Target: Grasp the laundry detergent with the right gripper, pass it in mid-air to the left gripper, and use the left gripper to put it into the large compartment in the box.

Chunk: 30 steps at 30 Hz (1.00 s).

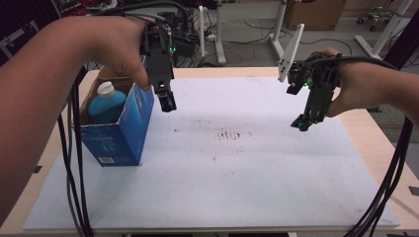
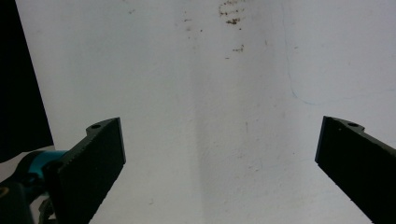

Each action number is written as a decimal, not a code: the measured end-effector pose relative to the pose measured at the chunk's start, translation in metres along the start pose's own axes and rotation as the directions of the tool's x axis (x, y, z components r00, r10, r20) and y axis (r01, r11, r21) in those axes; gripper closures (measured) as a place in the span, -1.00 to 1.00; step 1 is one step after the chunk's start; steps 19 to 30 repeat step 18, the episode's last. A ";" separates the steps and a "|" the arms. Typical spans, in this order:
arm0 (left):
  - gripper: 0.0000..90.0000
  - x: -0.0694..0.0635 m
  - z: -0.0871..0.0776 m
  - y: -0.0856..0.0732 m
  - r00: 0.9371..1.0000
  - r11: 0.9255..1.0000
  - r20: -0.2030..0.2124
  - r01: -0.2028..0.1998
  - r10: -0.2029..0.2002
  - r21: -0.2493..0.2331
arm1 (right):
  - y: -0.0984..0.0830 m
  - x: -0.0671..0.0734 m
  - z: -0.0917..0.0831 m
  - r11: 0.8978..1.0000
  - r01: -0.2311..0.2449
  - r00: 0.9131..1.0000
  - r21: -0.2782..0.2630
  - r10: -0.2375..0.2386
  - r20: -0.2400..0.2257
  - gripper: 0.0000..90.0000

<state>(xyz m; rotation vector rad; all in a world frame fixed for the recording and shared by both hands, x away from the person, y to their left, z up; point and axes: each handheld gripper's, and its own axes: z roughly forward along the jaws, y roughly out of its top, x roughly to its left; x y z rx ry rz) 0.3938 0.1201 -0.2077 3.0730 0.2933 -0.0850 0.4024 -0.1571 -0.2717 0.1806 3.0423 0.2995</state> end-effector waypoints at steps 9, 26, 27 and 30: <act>-0.96 0.000 0.001 0.002 1.000 1.000 -0.008 -0.002 0.001 -0.001 | -0.001 0.000 -0.001 1.000 -0.006 1.000 -0.001 0.006 0.004 -0.99; -0.96 0.000 0.004 0.004 1.000 1.000 -0.007 -0.006 0.006 0.004 | 0.000 0.000 0.001 1.000 -0.005 1.000 0.007 0.005 0.005 -0.99; -0.96 0.000 0.004 0.004 1.000 1.000 -0.007 -0.006 0.006 0.004 | 0.000 0.000 0.001 1.000 -0.005 1.000 0.007 0.005 0.005 -0.99; -0.96 0.000 0.004 0.004 1.000 1.000 -0.007 -0.006 0.006 0.004 | 0.000 0.000 0.001 1.000 -0.005 1.000 0.007 0.005 0.005 -0.99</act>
